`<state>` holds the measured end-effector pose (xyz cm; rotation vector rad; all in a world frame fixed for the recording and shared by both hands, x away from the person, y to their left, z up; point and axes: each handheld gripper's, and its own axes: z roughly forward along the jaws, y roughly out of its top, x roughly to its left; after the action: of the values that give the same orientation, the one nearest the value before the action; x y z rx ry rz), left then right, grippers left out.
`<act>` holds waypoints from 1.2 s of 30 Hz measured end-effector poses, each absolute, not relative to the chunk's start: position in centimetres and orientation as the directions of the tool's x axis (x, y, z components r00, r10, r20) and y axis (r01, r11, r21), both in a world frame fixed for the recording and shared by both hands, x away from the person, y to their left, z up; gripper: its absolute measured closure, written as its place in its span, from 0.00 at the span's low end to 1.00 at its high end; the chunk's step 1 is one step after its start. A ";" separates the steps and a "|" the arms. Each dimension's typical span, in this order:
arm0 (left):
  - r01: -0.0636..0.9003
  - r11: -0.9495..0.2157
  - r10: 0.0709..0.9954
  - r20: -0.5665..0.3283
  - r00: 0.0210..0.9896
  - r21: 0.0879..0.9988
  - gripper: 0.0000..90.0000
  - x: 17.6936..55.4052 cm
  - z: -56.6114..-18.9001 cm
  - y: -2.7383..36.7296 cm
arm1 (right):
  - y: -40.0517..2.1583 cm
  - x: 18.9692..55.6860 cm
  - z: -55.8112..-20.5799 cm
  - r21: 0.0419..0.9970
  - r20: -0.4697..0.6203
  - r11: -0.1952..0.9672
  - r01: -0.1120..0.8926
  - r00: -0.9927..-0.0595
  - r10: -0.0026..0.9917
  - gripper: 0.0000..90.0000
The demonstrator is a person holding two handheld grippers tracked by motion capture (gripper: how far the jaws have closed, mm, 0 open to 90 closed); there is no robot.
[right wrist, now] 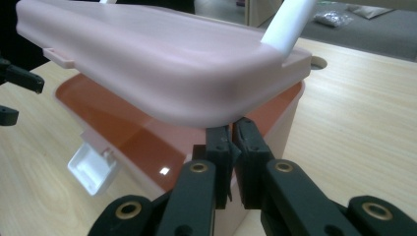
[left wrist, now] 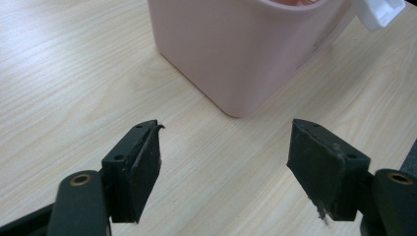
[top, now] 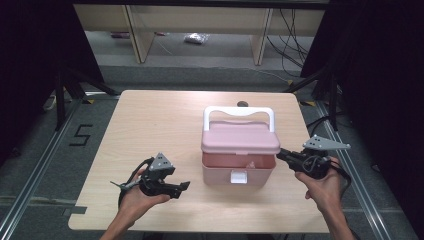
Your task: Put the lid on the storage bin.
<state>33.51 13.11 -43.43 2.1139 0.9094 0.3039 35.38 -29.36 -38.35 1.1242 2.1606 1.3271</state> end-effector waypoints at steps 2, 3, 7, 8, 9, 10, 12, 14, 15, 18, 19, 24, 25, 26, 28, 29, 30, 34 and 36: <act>0.505 -0.425 0.696 -0.086 0.713 0.751 0.31 33.4 -43.5 13.0 | -29.4 35.2 -38.4 0.867 0.088 0.248 0.432 -0.622 0.778 0.96; 0.503 -0.429 0.693 -0.085 0.716 0.750 0.31 33.4 -43.5 13.0 | -29.4 35.1 -38.5 0.867 0.089 0.248 0.433 -0.623 0.777 0.96; 0.503 -0.440 0.695 -0.072 0.716 0.744 0.31 33.5 -43.7 13.1 | -29.4 34.8 -38.7 0.858 0.107 0.245 0.451 -0.624 0.774 0.96; 0.507 -0.425 0.705 -0.077 0.705 0.750 0.31 33.4 -43.8 13.0 | -29.4 34.7 -38.7 0.856 0.113 0.246 0.455 -0.628 0.770 0.95; 0.502 -0.443 0.692 -0.073 0.719 0.743 0.31 33.5 -43.8 13.2 | -29.3 34.6 -38.8 0.860 0.120 0.232 0.455 -0.621 0.775 0.96; 0.506 -0.439 0.694 -0.077 0.716 0.743 0.31 33.4 -43.9 13.2 | -29.4 34.6 -38.8 0.857 0.115 0.241 0.456 -0.625 0.772 0.95; 0.498 -0.448 0.696 -0.060 0.716 0.742 0.31 33.4 -44.1 13.3 | -29.5 34.5 -38.8 0.856 0.117 0.243 0.457 -0.629 0.769 0.95; 0.509 -0.446 0.696 -0.073 0.714 0.736 0.31 33.2 -44.2 13.4 | -29.5 34.4 -38.9 0.858 0.095 0.256 0.445 -0.628 0.772 0.95; 0.506 -0.445 0.695 -0.071 0.715 0.739 0.31 33.1 -44.3 13.5 | -29.4 34.2 -39.0 0.852 0.121 0.239 0.466 -0.619 0.776 0.95; 0.506 -0.450 0.695 -0.066 0.716 0.736 0.31 32.8 -44.5 13.7 | -29.6 34.2 -39.1 0.853 0.112 0.249 0.458 -0.629 0.769 0.94; 0.507 -0.449 0.698 -0.066 0.713 0.736 0.31 32.8 -44.6 13.8 | -29.4 34.0 -39.2 0.849 0.141 0.227 0.477 -0.618 0.774 0.94; 0.512 -0.454 0.701 -0.064 0.711 0.729 0.30 32.6 -44.9 14.1 | -29.6 33.9 -39.3 0.854 0.117 0.243 0.460 -0.625 0.772 0.93; 0.512 -0.453 0.701 -0.063 0.710 0.730 0.30 32.5 -44.9 14.2 | -29.7 33.8 -39.3 0.852 0.112 0.254 0.458 -0.633 0.766 0.93; 0.515 -0.449 0.704 -0.065 0.707 0.730 0.30 32.4 -44.9 14.2 | -29.6 33.7 -39.3 0.849 0.134 0.235 0.473 -0.624 0.770 0.93; 0.512 -0.455 0.703 -0.059 0.709 0.729 0.30 32.3 -45.0 14.3 | -29.8 33.6 -39.3 0.851 0.113 0.253 0.460 -0.631 0.767 0.93; 0.511 -0.459 0.702 -0.056 0.710 0.726 0.30 32.3 -45.1 14.3 | -29.7 33.4 -39.4 0.843 0.131 0.243 0.480 -0.621 0.772 0.93; 0.508 -0.457 0.706 -0.050 0.707 0.730 0.30 32.3 -45.2 14.2 | -29.8 33.5 -39.4 0.851 0.100 0.261 0.457 -0.628 0.772 0.93; 0.505 -0.469 0.700 -0.044 0.712 0.725 0.30 32.2 -45.5 14.3 | -29.8 33.3 -39.4 0.851 0.096 0.264 0.454 -0.629 0.772 0.92; 0.516 -0.470 0.701 -0.053 0.712 0.716 0.30 32.0 -45.5 14.3 | -29.6 33.2 -39.5 0.849 0.122 0.245 0.468 -0.626 0.771 0.92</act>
<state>32.00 14.31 -45.55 2.1771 0.9204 0.3208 33.23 -29.62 -39.55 1.1438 2.2023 1.3280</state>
